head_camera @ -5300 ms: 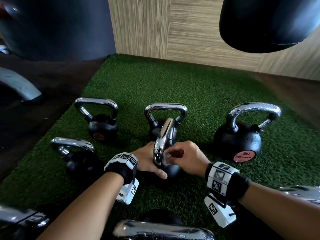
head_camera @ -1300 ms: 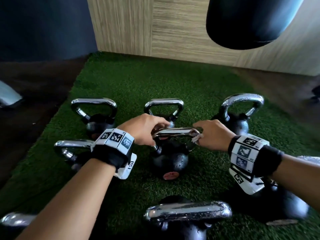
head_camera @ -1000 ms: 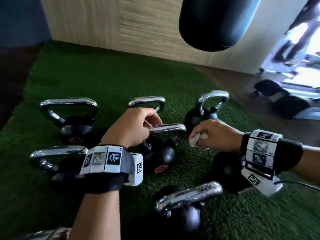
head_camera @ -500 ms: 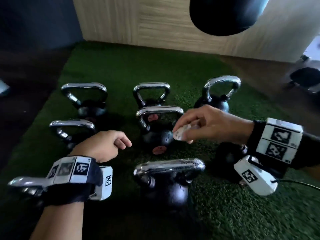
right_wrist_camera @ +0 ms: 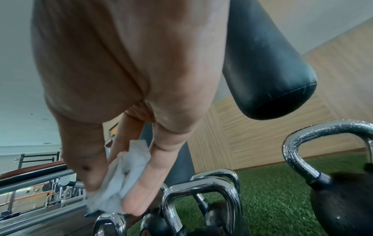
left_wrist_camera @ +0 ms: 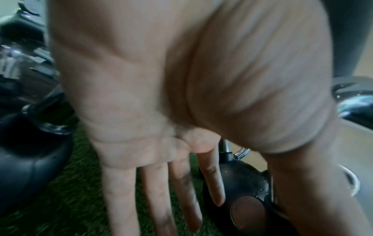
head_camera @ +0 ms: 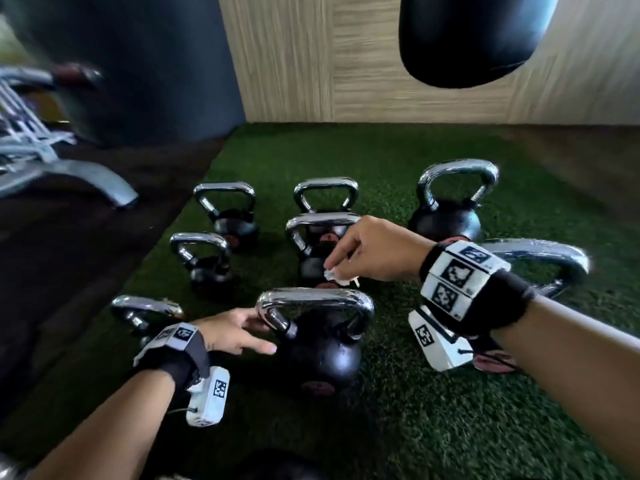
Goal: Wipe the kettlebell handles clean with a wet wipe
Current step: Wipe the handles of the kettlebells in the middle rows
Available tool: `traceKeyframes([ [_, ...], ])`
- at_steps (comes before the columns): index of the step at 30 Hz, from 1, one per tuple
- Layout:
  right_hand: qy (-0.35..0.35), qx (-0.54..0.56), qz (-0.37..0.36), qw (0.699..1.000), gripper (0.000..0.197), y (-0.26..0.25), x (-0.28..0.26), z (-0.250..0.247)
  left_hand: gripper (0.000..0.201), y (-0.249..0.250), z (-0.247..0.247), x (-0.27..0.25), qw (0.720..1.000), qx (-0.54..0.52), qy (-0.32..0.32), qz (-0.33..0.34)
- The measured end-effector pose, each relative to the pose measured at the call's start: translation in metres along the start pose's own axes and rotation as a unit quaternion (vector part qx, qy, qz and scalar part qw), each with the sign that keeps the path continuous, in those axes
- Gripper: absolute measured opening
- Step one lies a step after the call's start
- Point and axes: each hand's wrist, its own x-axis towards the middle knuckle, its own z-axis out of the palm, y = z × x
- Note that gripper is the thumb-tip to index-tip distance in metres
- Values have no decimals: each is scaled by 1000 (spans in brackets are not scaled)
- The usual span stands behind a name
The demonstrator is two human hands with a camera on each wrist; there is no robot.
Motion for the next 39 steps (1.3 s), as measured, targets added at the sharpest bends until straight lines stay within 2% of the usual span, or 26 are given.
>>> traceKeyframes([
  [4, 55, 19, -4, 998, 12, 4, -13, 6, 49, 6, -2, -10, 1000, -9, 6, -15],
  [8, 53, 0, 13, 998, 15, 3, -24, 10, 64, 6, -4, -16, 1000, 1, 4, -26],
  [10, 66, -1, 26, 998, 16, 1, -29, 11, 65, 4, -1, -15, 999, -23, 10, -24],
  [15, 112, -29, 42, 992, 19, -8, -36, 23, 70, -5, 16, 5, 1000, -21, 6, 20],
  [16, 115, -42, 44, 991, 19, -11, -36, 28, 76, -8, 19, 10, 999, -3, 3, 33],
  [19, 126, -77, 54, 988, 19, -18, -32, 39, 113, -14, 28, 22, 997, 53, 9, 52],
  [20, 136, -89, 52, 985, 19, -19, -30, 43, 118, -14, 31, 25, 996, 60, 10, 62],
  [24, 187, -92, 34, 978, 19, -20, -30, 57, 102, -5, 45, 38, 991, 39, 11, 131],
  [27, 190, -88, 20, 978, 19, -20, -30, 69, 108, -3, 55, 43, 989, 32, 26, 139],
  [30, 182, -100, 25, 978, 17, -21, -25, 78, 122, -6, 53, 46, 989, 40, 10, 145],
  [36, 169, -112, 87, 975, 11, -25, -13, 88, 109, -11, 52, 53, 990, 38, 20, 135],
  [39, 200, -122, 118, 965, 10, -23, -18, 91, 107, -12, 52, 54, 990, 39, 22, 135],
])
